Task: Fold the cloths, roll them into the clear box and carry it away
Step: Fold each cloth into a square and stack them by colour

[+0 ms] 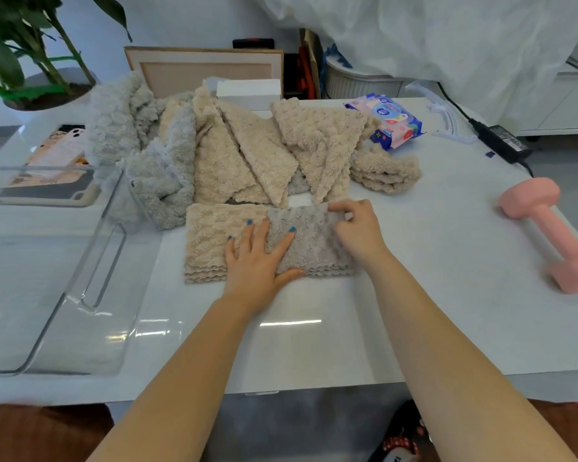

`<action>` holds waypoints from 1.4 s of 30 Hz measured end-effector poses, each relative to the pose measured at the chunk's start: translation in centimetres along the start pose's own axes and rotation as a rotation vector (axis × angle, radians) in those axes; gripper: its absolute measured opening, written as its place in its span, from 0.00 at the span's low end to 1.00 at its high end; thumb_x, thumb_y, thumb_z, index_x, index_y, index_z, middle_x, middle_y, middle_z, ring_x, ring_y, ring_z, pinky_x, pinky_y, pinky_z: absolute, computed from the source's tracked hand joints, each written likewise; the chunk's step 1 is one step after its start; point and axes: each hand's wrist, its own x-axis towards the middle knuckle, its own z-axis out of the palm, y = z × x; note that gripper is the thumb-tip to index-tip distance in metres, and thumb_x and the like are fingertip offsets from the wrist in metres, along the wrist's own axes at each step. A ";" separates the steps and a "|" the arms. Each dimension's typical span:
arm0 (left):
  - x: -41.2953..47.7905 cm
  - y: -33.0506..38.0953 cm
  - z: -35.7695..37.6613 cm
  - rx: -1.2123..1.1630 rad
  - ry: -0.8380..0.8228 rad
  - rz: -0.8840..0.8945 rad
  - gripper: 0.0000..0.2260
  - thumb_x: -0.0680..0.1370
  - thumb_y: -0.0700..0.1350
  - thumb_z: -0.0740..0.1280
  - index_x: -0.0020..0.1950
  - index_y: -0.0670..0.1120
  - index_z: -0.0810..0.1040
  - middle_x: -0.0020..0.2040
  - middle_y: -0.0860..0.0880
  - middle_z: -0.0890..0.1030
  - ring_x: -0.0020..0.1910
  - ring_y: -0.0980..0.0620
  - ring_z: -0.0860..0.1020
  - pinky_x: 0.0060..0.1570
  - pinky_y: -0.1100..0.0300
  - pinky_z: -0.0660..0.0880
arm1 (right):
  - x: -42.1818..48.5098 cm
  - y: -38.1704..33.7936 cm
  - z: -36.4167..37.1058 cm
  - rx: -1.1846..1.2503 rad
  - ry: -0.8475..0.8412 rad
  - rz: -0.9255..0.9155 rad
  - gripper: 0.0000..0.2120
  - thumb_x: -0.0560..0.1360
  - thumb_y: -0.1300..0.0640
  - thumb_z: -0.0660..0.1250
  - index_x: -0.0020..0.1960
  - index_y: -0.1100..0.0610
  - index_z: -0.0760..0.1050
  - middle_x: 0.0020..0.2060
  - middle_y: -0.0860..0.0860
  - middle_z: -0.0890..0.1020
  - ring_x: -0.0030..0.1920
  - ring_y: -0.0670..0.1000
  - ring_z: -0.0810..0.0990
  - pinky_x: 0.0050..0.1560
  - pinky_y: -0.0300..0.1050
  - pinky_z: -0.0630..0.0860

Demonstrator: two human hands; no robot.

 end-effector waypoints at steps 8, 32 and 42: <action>0.0 -0.5 0.1 -0.034 0.061 -0.011 0.36 0.69 0.74 0.35 0.75 0.65 0.51 0.79 0.50 0.51 0.77 0.46 0.47 0.72 0.42 0.43 | 5.6 -2.5 1.2 -0.035 -0.256 0.200 0.25 0.70 0.53 0.61 0.68 0.49 0.68 0.69 0.57 0.66 0.69 0.61 0.62 0.69 0.59 0.62; -2.1 13.9 -4.8 -0.368 -0.045 0.552 0.38 0.72 0.37 0.64 0.78 0.51 0.51 0.77 0.47 0.55 0.76 0.46 0.52 0.74 0.48 0.51 | -14.7 10.5 -10.2 -0.100 0.110 -0.069 0.26 0.68 0.73 0.58 0.56 0.47 0.69 0.44 0.55 0.76 0.44 0.51 0.75 0.42 0.30 0.68; -2.2 19.6 -6.2 0.026 -0.124 0.748 0.12 0.73 0.49 0.69 0.56 0.53 0.76 0.62 0.51 0.69 0.64 0.49 0.65 0.70 0.48 0.50 | -18.3 9.8 -15.9 -0.173 -0.085 -0.094 0.25 0.66 0.75 0.54 0.44 0.45 0.71 0.41 0.53 0.74 0.42 0.46 0.71 0.36 0.31 0.64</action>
